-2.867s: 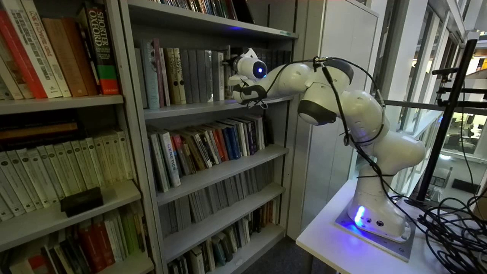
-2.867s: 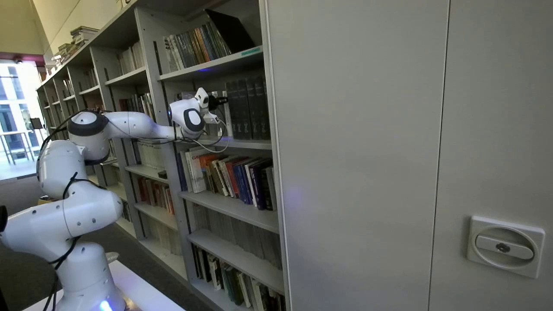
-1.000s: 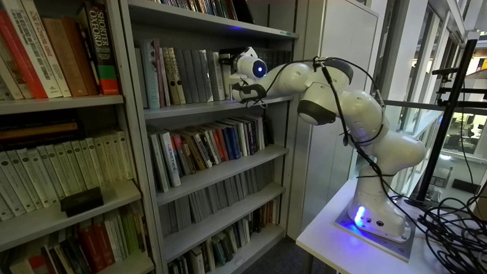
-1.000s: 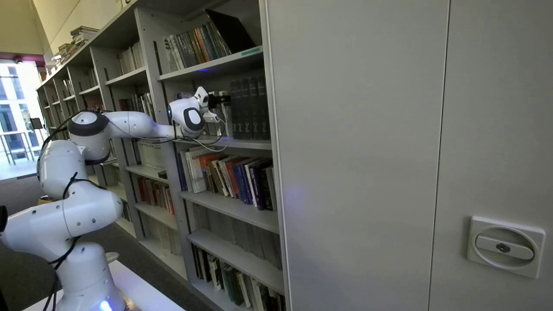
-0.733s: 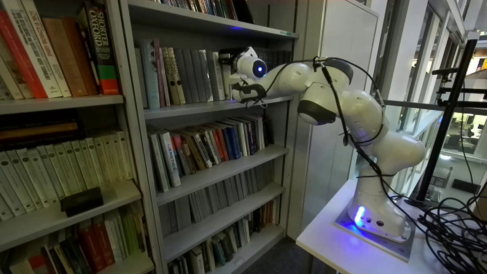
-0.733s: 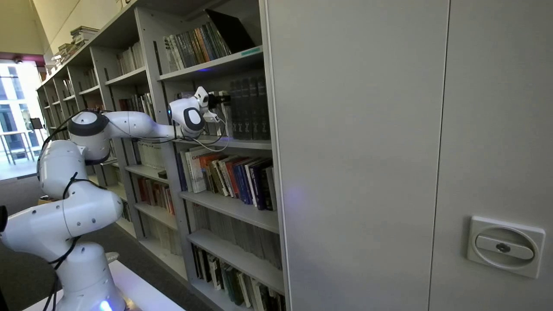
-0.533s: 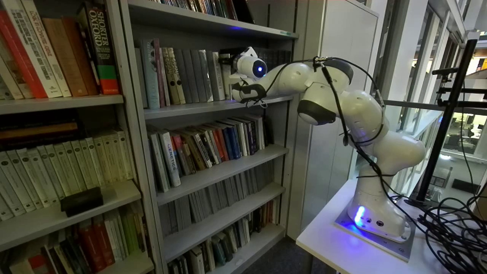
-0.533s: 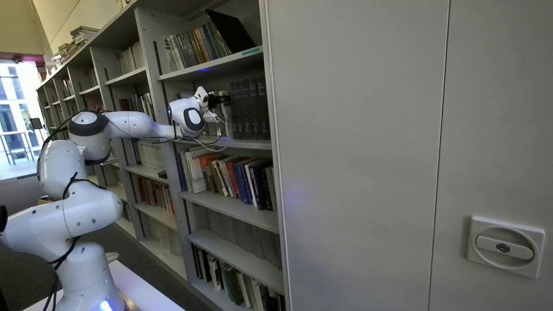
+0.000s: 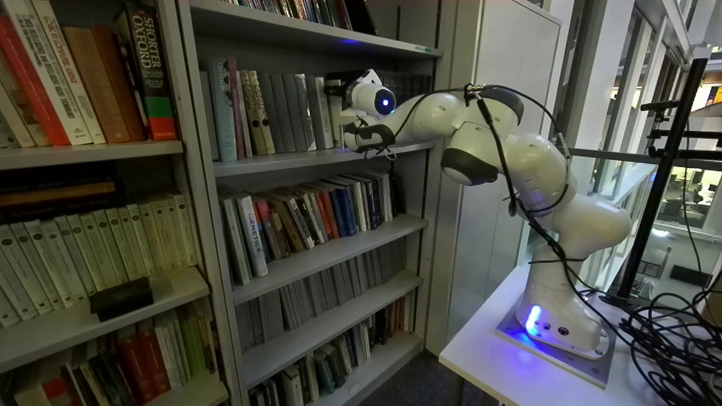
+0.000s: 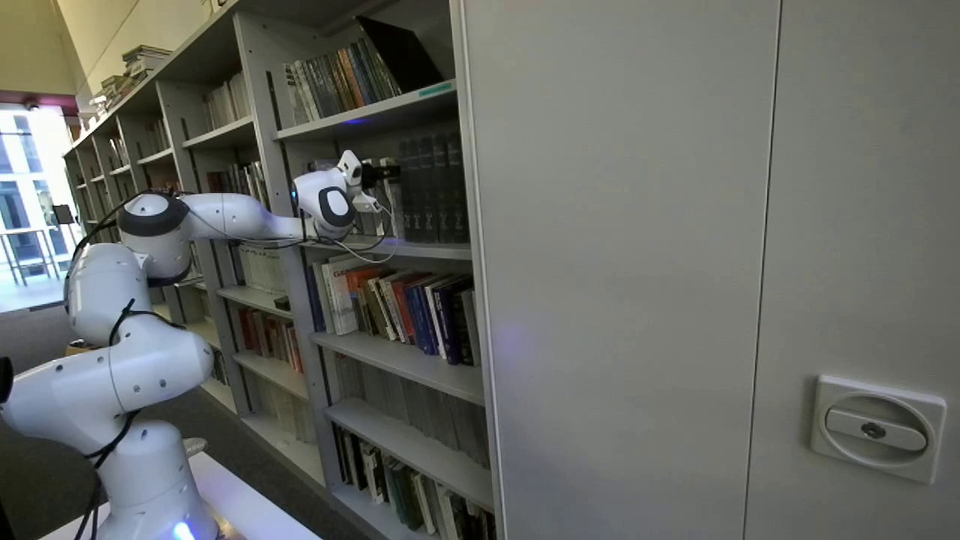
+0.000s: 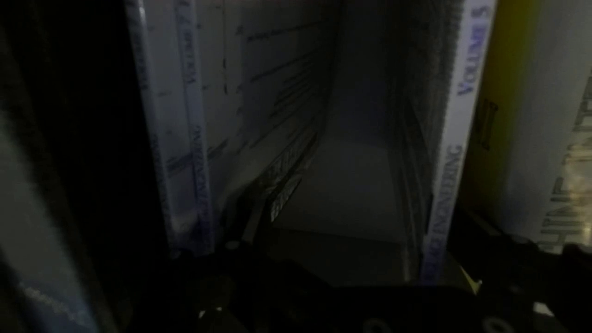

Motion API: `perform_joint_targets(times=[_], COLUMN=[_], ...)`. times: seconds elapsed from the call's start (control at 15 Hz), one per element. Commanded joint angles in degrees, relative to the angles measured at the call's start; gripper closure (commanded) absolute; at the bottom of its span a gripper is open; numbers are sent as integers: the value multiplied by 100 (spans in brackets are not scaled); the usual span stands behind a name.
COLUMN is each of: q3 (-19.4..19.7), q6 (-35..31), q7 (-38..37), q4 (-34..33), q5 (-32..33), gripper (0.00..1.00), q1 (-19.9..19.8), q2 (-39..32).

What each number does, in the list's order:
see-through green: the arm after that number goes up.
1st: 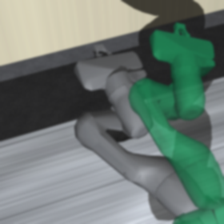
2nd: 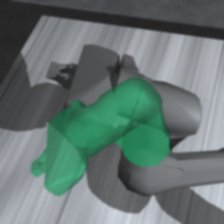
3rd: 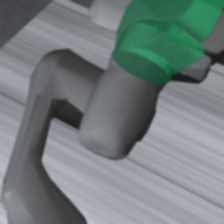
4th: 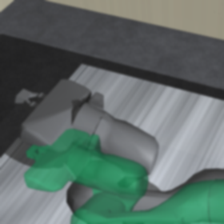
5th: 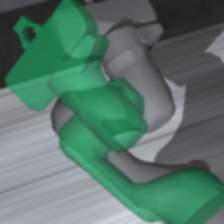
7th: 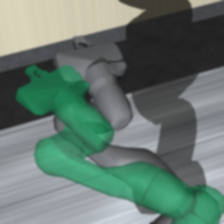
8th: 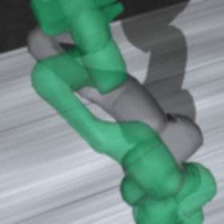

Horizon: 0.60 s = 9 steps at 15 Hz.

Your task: Move the thin white book to the right

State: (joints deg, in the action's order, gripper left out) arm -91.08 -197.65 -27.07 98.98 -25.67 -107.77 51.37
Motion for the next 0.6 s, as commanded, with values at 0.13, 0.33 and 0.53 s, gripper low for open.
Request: perform_joint_targets(times=[0.13, 0.33, 0.53], q3=[180, 238, 303], q6=[-98, -96, -88], q7=[62, 102, 124], q4=[147, 190, 314], q5=[-89, -54, -37], gripper=[49, 71, 92], q1=[156, 278, 453], q2=[-90, -125, -183])
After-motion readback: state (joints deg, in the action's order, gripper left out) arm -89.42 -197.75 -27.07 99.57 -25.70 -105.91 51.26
